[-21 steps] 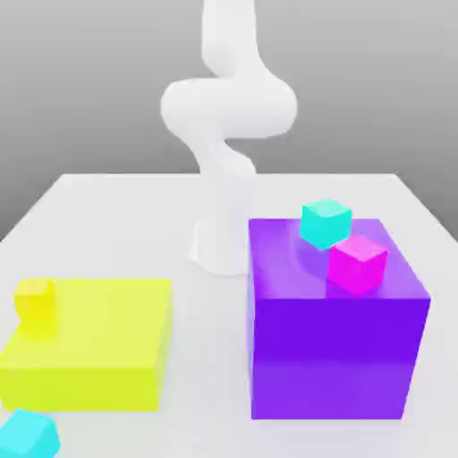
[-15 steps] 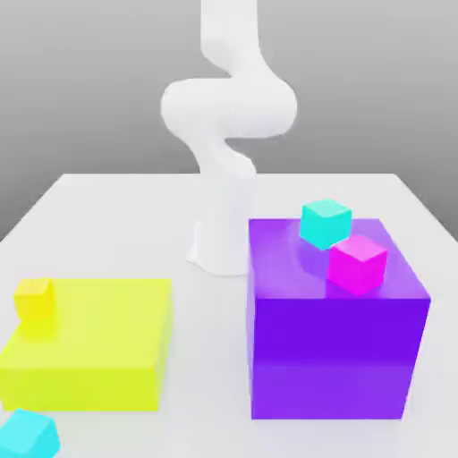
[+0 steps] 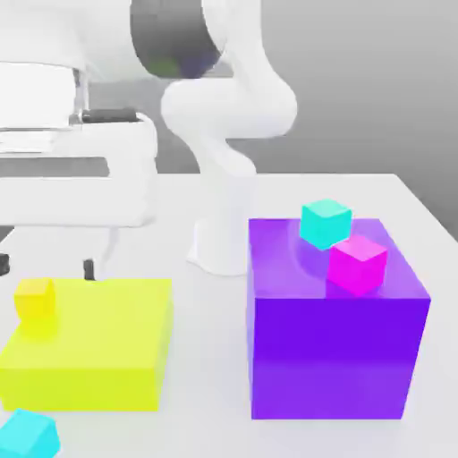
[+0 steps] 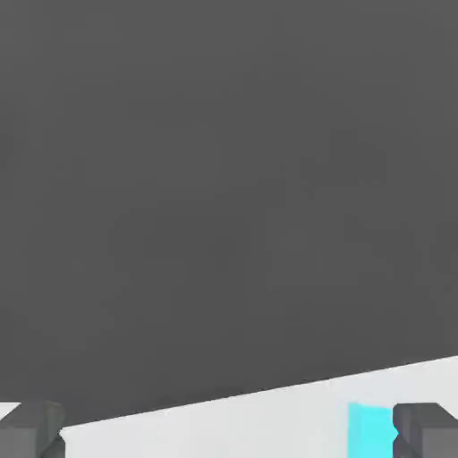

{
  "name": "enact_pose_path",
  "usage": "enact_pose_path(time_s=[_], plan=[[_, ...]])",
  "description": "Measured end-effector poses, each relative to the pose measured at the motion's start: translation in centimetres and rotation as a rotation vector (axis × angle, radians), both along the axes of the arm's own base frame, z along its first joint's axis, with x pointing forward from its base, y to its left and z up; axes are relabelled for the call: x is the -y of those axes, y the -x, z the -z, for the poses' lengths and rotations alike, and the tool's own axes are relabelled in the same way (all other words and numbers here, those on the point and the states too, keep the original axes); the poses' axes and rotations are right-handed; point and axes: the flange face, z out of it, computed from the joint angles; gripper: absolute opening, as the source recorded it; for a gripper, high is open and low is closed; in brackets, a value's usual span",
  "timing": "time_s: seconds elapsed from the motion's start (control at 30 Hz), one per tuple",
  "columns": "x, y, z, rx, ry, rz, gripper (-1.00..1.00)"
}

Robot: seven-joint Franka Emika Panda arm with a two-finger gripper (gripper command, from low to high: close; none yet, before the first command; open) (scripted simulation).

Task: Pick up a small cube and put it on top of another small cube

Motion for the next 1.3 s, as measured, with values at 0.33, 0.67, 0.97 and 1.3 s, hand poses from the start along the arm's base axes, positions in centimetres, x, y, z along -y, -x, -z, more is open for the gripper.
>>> enact_pose_path(time_s=[0.33, 0.67, 0.97, 1.3], plan=[[6.9, 2.5, 17.0, -0.228, 0.001, 0.070, 0.00], [7.2, 2.8, 23.5, -0.240, 0.000, 0.074, -1.00], [-0.3, 0.6, 12.7, -0.227, -0.030, -0.094, -1.00], [-22.2, 2.5, 0.1, -0.217, -0.014, -0.607, -1.00]])
